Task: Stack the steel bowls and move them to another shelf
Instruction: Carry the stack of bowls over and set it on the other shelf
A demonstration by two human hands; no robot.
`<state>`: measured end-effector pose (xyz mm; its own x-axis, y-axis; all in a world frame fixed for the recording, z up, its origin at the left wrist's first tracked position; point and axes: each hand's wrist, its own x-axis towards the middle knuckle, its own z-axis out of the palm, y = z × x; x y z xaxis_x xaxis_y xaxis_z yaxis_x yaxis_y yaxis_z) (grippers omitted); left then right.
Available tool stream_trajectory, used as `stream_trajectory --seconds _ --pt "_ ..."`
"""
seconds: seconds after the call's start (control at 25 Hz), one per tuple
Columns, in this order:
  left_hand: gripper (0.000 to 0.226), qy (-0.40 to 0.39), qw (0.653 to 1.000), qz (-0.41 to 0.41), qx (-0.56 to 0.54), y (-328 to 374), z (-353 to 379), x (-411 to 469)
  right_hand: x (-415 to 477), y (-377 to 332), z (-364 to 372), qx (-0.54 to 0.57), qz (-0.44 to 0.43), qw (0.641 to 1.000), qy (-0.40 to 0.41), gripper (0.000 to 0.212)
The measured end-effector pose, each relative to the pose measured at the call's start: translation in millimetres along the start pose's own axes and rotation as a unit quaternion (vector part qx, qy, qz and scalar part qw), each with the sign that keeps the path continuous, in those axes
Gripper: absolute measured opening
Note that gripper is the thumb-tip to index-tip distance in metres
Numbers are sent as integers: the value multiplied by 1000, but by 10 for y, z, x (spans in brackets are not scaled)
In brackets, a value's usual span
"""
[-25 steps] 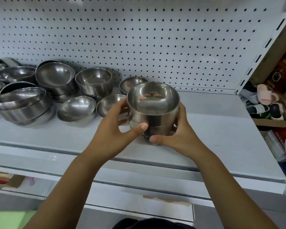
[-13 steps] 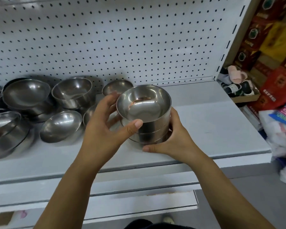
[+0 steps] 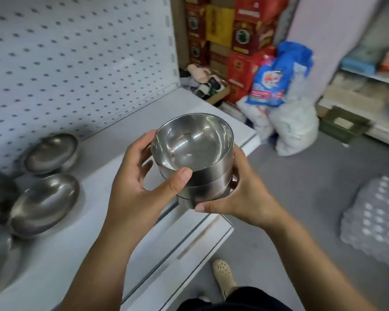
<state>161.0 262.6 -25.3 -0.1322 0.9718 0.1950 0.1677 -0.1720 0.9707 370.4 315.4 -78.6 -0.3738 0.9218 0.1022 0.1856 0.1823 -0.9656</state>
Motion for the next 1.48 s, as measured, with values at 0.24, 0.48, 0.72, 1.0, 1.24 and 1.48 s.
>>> stream_trajectory --seconds 0.24,0.48,0.72,1.0,1.24,1.48 --pt "84 -119 992 -25 -42 -34 636 149 -485 153 -522 -21 28 994 101 132" --pt "82 -224 973 -5 -62 11 1647 600 -694 380 -1425 -17 49 981 187 131" --pt "82 -263 958 13 -112 82 3251 1128 -753 694 -2921 -35 64 966 248 132" --pt "85 -293 944 10 -153 151 4871 1653 -786 992 -4446 -53 88 952 289 132" --pt "83 -306 938 -4 -163 21 5745 2391 -322 1420 -5322 -50 106 948 296 131" --pt "77 -338 928 20 -152 -49 6787 3877 753 1792 -6540 -45 93 939 328 128"
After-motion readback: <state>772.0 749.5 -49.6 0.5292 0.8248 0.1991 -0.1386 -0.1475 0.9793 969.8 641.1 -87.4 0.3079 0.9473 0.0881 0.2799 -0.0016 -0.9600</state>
